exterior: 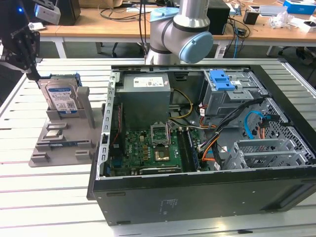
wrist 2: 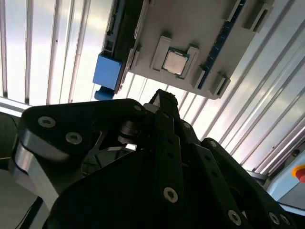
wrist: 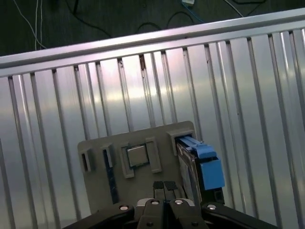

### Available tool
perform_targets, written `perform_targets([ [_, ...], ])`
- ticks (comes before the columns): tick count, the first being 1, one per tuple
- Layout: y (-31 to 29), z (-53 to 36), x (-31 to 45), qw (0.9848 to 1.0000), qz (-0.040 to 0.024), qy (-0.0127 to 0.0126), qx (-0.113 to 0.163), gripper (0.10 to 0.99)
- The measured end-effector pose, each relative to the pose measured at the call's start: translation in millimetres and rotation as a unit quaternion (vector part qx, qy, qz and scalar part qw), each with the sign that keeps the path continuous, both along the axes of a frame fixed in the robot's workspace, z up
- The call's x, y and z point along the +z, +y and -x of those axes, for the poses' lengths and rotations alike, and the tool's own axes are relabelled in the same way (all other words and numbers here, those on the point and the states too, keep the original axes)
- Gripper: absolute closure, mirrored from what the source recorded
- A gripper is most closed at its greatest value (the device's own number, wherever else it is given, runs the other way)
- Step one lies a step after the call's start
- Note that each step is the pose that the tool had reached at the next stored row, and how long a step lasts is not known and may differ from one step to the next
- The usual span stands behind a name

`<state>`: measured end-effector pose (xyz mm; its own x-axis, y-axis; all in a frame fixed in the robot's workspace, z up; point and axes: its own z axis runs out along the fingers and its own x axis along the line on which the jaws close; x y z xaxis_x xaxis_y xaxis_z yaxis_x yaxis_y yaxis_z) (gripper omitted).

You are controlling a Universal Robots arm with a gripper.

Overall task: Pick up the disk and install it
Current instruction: 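Pick up the disk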

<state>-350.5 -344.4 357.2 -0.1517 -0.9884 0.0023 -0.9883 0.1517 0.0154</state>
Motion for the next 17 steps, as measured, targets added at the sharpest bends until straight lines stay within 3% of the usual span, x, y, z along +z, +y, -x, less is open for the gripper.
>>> perform_targets([
  [8,0.0,0.0,0.0,0.9991,0.0,0.0,0.043,0.98],
  [14,0.0,0.0,0.0,0.999,0.0,0.0,0.044,0.98],
  [15,0.0,0.0,0.0,0.999,0.0,0.0,0.044,0.973],
  [17,0.0,0.0,0.0,0.999,0.0,0.0,0.044,0.851],
])
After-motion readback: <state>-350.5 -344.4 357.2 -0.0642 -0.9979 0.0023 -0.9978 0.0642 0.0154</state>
